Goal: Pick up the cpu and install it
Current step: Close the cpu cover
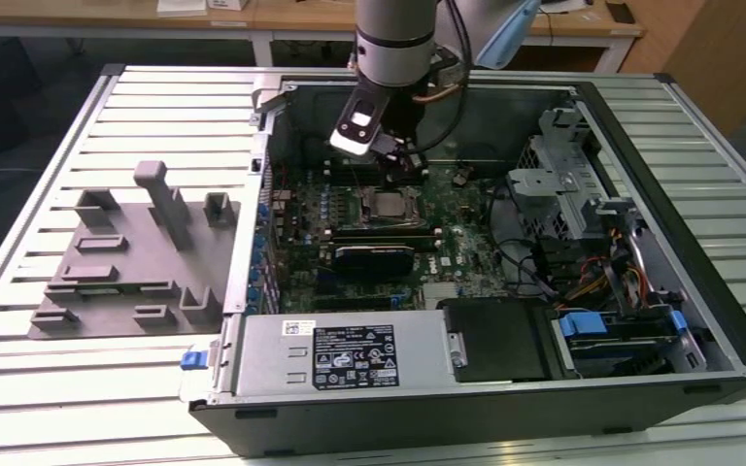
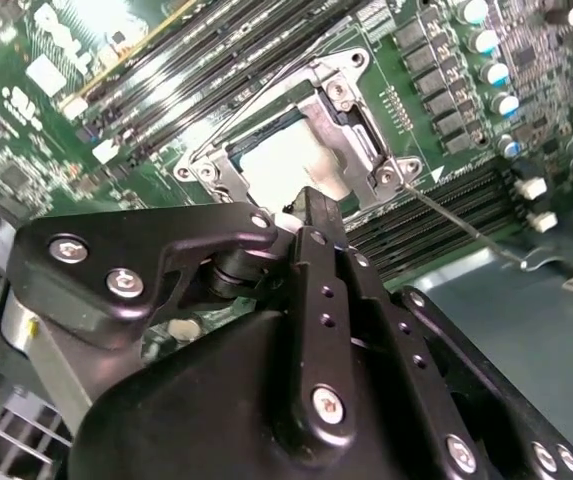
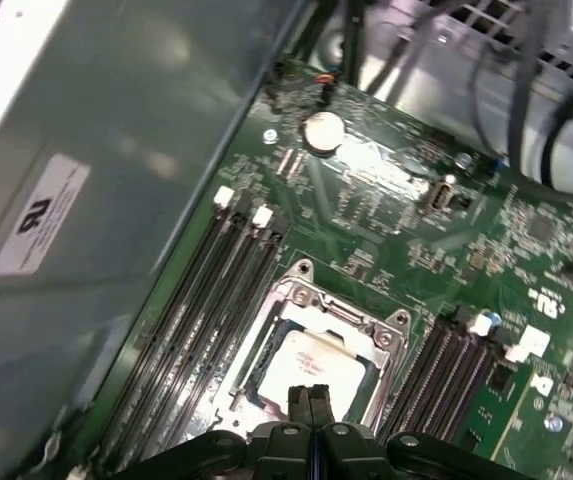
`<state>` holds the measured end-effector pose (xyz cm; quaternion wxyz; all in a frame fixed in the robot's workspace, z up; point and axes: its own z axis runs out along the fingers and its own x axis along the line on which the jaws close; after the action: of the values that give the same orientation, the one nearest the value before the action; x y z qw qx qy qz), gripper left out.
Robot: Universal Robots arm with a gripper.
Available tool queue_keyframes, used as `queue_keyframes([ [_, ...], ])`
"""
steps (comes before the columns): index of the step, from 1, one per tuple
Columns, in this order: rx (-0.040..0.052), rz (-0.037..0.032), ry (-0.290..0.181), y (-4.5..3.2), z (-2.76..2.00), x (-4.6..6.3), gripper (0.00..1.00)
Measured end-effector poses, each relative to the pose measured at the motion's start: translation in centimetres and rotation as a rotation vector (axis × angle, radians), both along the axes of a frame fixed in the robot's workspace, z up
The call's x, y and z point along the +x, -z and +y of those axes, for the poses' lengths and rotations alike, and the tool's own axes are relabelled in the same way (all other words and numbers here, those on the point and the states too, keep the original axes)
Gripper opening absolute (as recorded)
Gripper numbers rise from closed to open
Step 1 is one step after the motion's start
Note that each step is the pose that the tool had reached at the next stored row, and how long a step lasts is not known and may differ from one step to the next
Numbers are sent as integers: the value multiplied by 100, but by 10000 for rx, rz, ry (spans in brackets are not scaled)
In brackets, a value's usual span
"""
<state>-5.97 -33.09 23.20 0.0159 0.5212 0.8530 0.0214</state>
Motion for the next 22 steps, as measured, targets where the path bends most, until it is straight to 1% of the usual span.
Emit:
queue_keyframes([
  [22,-27,-1,-3999,18,0,0,11],
])
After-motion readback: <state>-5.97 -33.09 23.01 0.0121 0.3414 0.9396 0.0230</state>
